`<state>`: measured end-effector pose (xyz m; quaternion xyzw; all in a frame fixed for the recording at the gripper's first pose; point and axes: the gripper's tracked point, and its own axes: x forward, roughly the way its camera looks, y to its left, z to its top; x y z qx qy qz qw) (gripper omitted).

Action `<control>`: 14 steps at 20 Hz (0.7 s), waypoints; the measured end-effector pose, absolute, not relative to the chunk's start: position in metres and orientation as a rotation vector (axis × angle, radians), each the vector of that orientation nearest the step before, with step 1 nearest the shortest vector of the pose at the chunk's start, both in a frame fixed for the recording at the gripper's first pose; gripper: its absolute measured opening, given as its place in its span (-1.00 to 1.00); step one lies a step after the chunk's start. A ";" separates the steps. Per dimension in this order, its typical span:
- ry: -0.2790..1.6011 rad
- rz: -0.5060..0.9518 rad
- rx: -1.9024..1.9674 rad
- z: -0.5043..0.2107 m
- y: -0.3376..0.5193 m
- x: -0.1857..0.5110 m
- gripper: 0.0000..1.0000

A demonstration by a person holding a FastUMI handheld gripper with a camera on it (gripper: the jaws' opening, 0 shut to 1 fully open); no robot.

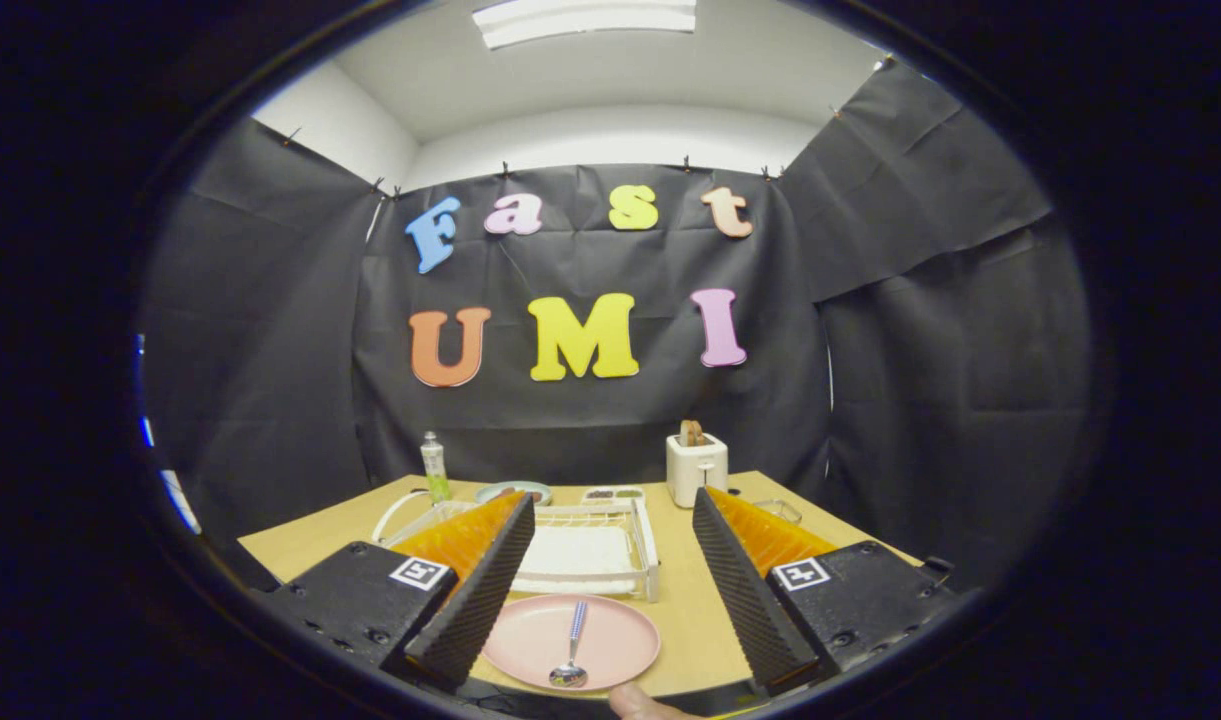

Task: Take the plate from the dish rack, then take the spoon from the basket and place it into the plate.

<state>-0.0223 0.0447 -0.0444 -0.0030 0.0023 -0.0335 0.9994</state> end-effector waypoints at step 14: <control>-0.033 -0.113 0.013 0.013 -0.007 -0.052 1.00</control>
